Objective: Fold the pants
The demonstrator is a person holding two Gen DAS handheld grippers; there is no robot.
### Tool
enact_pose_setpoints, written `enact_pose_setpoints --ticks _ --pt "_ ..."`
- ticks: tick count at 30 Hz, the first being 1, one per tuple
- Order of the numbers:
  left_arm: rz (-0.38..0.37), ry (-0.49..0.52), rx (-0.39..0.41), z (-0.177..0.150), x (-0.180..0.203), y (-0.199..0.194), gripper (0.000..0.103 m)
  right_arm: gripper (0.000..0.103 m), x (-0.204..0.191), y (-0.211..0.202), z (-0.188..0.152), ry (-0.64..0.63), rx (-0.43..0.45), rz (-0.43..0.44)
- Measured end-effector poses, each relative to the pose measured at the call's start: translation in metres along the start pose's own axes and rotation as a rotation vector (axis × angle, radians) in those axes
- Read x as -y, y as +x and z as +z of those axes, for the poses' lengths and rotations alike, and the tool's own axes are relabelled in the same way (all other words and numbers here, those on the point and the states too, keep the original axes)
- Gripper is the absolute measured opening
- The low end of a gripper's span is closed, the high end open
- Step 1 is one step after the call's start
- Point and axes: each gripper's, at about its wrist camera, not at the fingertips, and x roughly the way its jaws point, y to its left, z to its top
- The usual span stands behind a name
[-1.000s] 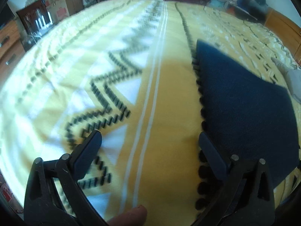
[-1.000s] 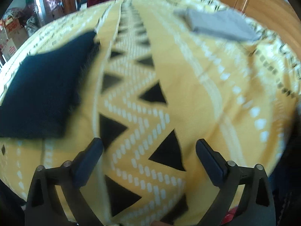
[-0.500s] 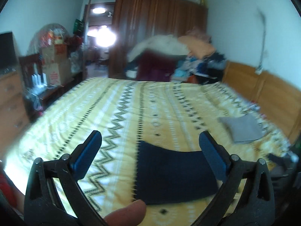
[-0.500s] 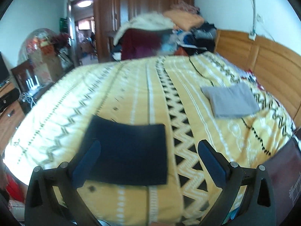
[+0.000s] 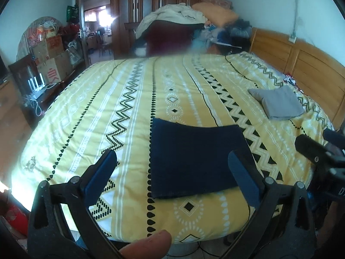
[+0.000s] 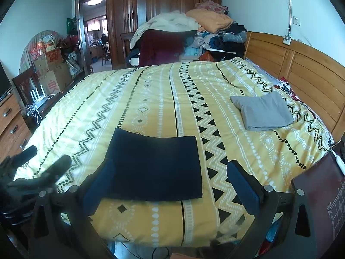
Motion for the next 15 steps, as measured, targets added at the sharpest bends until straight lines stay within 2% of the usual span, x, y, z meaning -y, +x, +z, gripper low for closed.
enact_pose_setpoints --ticks 15 --pt "0.004 0.027 -0.021 -0.0063 0.0103 0.0004 0.103 0.103 0.0045 0.0021 -0.0007 0.001 -0.008 0.004"
